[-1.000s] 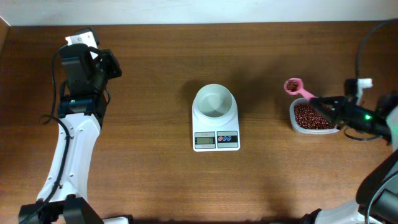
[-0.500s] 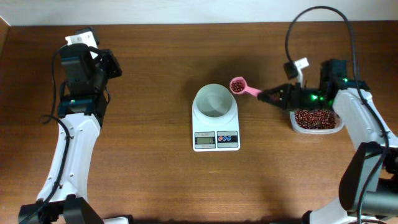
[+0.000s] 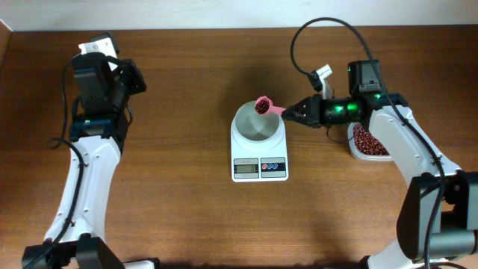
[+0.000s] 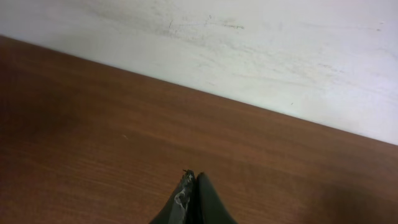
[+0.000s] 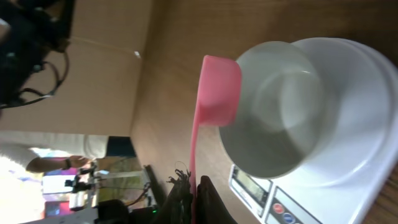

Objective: Scoop item into bowl and weigh 50g on scale
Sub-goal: 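Lift the filled scoop and carry it over the white bowl, then tip the scoop to pour beans into the bowl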

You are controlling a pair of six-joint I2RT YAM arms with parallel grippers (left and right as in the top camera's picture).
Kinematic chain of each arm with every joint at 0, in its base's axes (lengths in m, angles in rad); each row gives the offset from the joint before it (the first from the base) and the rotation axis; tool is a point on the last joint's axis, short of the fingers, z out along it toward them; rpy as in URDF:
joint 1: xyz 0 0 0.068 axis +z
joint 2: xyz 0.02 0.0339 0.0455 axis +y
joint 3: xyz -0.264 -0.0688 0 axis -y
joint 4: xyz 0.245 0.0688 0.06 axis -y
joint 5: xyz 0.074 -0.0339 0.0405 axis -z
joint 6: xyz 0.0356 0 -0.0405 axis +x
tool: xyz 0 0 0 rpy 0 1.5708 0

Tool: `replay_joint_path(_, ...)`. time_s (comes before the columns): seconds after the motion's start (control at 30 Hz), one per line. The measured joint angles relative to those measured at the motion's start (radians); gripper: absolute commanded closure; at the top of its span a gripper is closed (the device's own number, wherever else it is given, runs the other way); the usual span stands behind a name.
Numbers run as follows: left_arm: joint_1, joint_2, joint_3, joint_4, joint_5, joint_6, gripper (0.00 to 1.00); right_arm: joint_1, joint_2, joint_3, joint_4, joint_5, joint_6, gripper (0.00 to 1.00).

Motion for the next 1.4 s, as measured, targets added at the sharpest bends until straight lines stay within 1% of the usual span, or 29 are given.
replay_joint_path(0.17,0.000,0.000,0.000,0.000,0.000,0.000,0.95,0.010,0.000,0.010,-0.009,0.056,0.009,0.96)
replay_joint_path(0.3,0.000,0.006,0.000,0.000,0.000,0.000,0.93,0.011,0.002,0.111,-0.095,0.105,0.005,0.96)
replay_joint_path(0.33,0.000,0.009,0.000,-0.003,0.000,0.000,0.90,0.013,0.002,0.142,-0.119,0.117,-0.003,0.96)
replay_joint_path(0.37,0.000,0.014,0.000,-0.004,0.000,0.000,0.84,0.018,0.002,0.162,-0.142,0.129,-0.009,0.96)
replay_joint_path(0.47,0.000,0.019,0.000,-0.005,0.000,0.000,0.83,0.068,0.002,0.179,-0.235,0.187,-0.052,0.96)
replay_joint_path(0.5,0.000,0.020,0.000,-0.004,0.000,0.000,0.79,0.095,0.002,0.179,-0.272,0.226,-0.073,0.96)
replay_joint_path(0.53,0.000,0.020,0.000,-0.006,0.000,0.000,0.73,0.108,0.002,0.179,-0.291,0.249,-0.087,0.96)
replay_joint_path(0.57,0.000,0.020,0.000,-0.006,0.000,0.000,0.71,0.116,0.002,0.179,-0.310,0.269,-0.107,0.96)
replay_joint_path(0.6,0.000,0.021,0.000,-0.007,0.000,0.000,0.66,0.119,0.002,0.179,-0.331,0.286,-0.126,0.96)
replay_joint_path(0.67,0.000,0.021,0.000,-0.007,0.000,-0.003,0.37,0.118,0.002,0.179,-0.343,0.317,-0.148,0.96)
replay_joint_path(0.7,0.000,0.021,0.000,-0.006,0.000,0.000,0.29,0.119,0.002,0.179,-0.342,0.333,-0.154,0.96)
replay_joint_path(0.73,0.001,0.021,0.000,-0.006,0.005,0.000,0.24,0.118,0.002,0.179,-0.343,0.349,-0.163,0.96)
replay_joint_path(0.77,0.005,0.021,0.000,-0.006,0.023,0.000,0.22,0.119,0.002,0.182,-0.347,0.361,-0.170,0.96)
replay_joint_path(0.8,0.013,0.021,0.000,-0.006,0.045,-0.003,0.13,0.118,0.002,0.186,-0.357,0.370,-0.179,0.96)
replay_joint_path(0.83,0.029,0.021,0.000,-0.006,0.083,0.000,0.01,0.119,0.002,0.195,-0.370,0.385,-0.188,0.96)
replay_joint_path(0.93,0.078,0.021,0.000,-0.007,0.177,-0.003,0.01,0.119,0.002,0.235,-0.420,0.427,-0.222,0.96)
replay_joint_path(1.03,0.125,0.021,0.000,-0.008,0.224,-0.036,0.01,0.119,0.003,0.289,-0.444,0.460,-0.246,0.96)
replay_joint_path(1.17,0.135,0.021,0.000,-0.009,0.206,-0.053,0.01,0.158,0.003,0.324,-0.475,0.539,-0.274,0.96)
replay_joint_path(1.3,0.135,0.021,0.000,-0.011,0.193,-0.053,0.01,0.254,0.003,0.328,-0.481,0.674,-0.317,0.96)
replay_joint_path(1.4,0.135,0.021,0.002,-0.059,0.190,-0.053,0.01,0.301,0.003,0.328,-0.478,0.765,-0.335,0.96)
